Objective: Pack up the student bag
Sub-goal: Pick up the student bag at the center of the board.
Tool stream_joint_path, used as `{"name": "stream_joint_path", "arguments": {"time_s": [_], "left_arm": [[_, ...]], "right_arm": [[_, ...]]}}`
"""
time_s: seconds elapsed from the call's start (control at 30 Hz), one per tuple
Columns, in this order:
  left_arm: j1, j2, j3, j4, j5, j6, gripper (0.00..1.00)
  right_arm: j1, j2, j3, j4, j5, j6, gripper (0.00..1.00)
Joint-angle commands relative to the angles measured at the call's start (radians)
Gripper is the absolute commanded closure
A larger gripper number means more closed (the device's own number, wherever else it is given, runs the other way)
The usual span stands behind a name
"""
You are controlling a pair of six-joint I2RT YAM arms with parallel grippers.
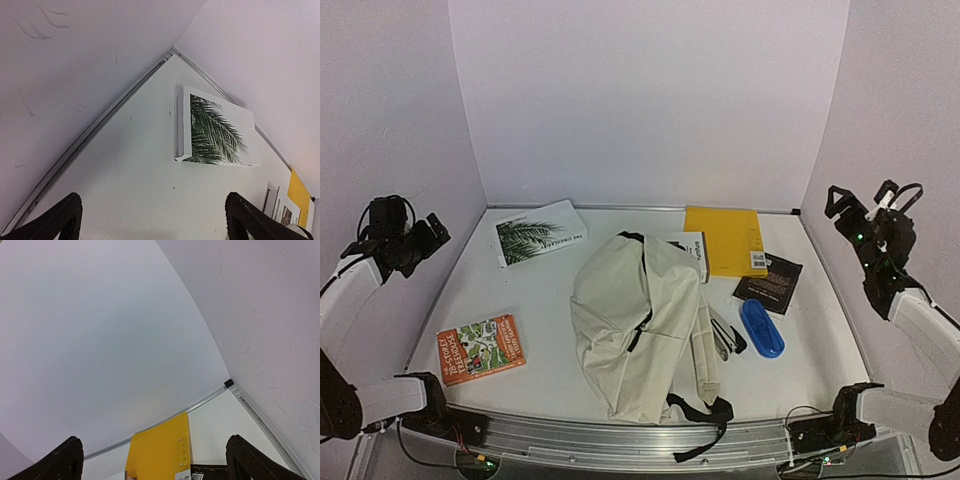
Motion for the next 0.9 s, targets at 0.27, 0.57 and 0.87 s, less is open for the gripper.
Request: {"name": "stream_joint_path", "arguments": {"time_s": [0.27,0.57,0.87], "left_arm": [[-0.252,0.160,0.021,0.085,0.220,-0.018,0.01],[-0.563,0.363,-0.005,0.331,0.336,-0.096,0.01],[-0.755,0.508,0.081,0.398,0.337,-0.060,0.00]], "right_arm": [[0.250,0.115,0.116,-0.175,-0.158,-0.021,0.02],[0.509,0.273,0.119,-0.153,-0.328,0.030,0.02],[0.640,0.301,0.079,-0.129,-0.368,0.103,0.04]]}}
